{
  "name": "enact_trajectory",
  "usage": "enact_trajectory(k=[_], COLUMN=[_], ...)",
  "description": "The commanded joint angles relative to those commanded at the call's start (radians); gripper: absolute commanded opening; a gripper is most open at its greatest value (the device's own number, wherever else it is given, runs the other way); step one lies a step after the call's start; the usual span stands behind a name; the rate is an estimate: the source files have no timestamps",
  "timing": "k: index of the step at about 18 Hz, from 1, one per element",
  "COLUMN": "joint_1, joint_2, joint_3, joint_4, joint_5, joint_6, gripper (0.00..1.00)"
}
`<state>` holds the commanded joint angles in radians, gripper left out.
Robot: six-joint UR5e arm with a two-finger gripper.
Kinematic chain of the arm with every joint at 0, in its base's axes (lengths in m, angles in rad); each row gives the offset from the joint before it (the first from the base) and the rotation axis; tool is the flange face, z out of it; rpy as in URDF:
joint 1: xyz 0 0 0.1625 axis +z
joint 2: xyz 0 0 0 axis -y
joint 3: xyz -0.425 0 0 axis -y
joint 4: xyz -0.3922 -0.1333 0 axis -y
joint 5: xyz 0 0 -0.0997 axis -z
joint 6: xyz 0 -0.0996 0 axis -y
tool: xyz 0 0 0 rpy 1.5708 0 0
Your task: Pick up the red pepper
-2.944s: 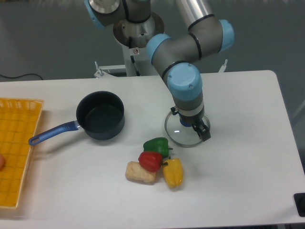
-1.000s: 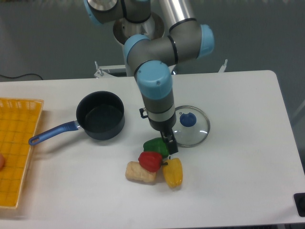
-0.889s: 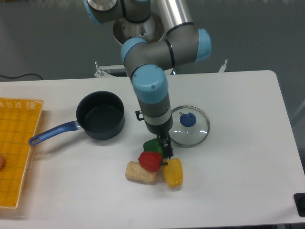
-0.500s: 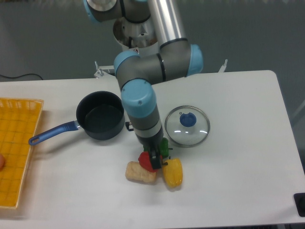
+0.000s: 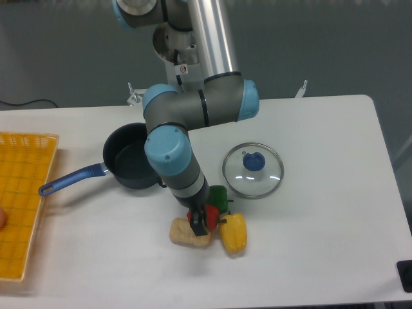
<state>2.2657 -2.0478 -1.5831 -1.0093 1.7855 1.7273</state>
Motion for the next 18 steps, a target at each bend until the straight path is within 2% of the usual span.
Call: enact_trajectory(k=[18], joint_1=[-0.009], joint_2=[-0.034], joint_3=[-0.011], joint_4=[0.014], joint_5=[0.035], joint_6=[-0.023], gripper=[0.99])
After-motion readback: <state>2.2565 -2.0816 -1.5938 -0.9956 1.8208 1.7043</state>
